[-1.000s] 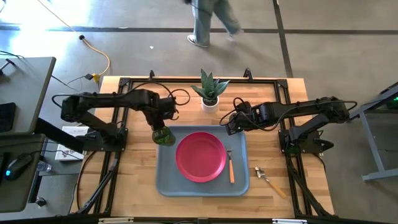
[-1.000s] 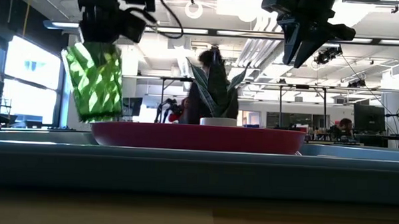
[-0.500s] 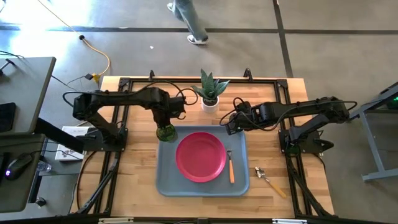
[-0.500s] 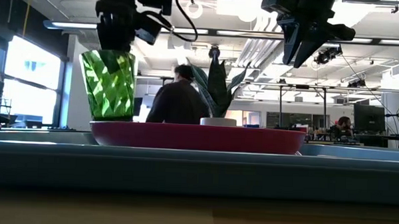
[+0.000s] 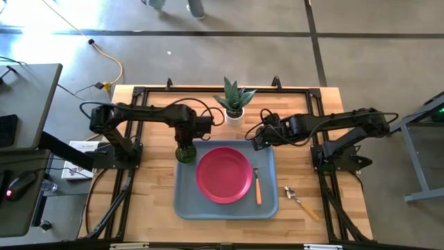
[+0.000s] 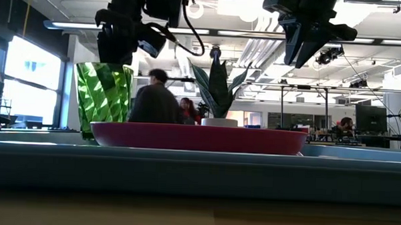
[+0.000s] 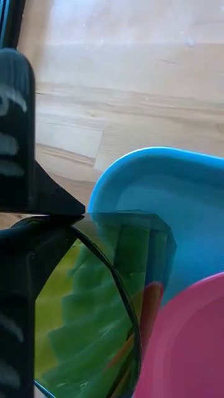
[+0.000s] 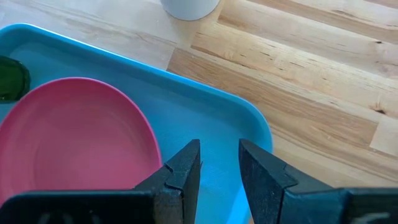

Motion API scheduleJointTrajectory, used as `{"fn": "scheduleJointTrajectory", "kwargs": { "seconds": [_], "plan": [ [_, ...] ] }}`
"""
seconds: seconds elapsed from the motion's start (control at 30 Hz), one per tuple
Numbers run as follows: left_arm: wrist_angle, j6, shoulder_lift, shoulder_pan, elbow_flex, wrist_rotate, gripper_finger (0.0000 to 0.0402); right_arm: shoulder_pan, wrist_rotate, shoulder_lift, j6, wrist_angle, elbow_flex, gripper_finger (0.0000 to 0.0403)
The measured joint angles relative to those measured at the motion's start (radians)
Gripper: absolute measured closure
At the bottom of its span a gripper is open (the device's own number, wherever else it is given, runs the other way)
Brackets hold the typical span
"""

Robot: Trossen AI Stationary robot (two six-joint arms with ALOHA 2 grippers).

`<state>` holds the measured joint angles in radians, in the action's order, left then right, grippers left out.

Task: Pick and place plate/cup/fork/spoon on tray
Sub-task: Put the green cup top left of the pink plate on the light blue tray

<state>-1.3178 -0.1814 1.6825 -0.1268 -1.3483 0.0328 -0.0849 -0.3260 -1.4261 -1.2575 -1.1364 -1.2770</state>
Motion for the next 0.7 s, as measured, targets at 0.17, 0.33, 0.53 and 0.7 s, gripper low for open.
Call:
{"fn": "scheduleJointTrajectory", "kwargs": {
  "seconds": [0.17,0.33,0.53,0.7],
  "plan": [
    [0.004,0.001,0.011,-0.001,0.001,0.007,0.0397,0.0,0.0,0.0,0.0,-0.004,0.0,0.0304],
    [0.01,0.001,0.011,-0.005,0.001,0.035,0.0396,0.0,0.0,0.0,0.0,-0.004,0.0,0.0304],
    [0.011,0.001,0.011,-0.005,0.001,0.043,0.0387,0.0,0.0,0.0,0.0,-0.004,0.0,0.0304],
    [0.03,0.0,0.011,-0.005,0.001,0.036,0.0382,0.0,0.002,0.0,0.0,-0.004,0.0,0.0304]
  ]
}}
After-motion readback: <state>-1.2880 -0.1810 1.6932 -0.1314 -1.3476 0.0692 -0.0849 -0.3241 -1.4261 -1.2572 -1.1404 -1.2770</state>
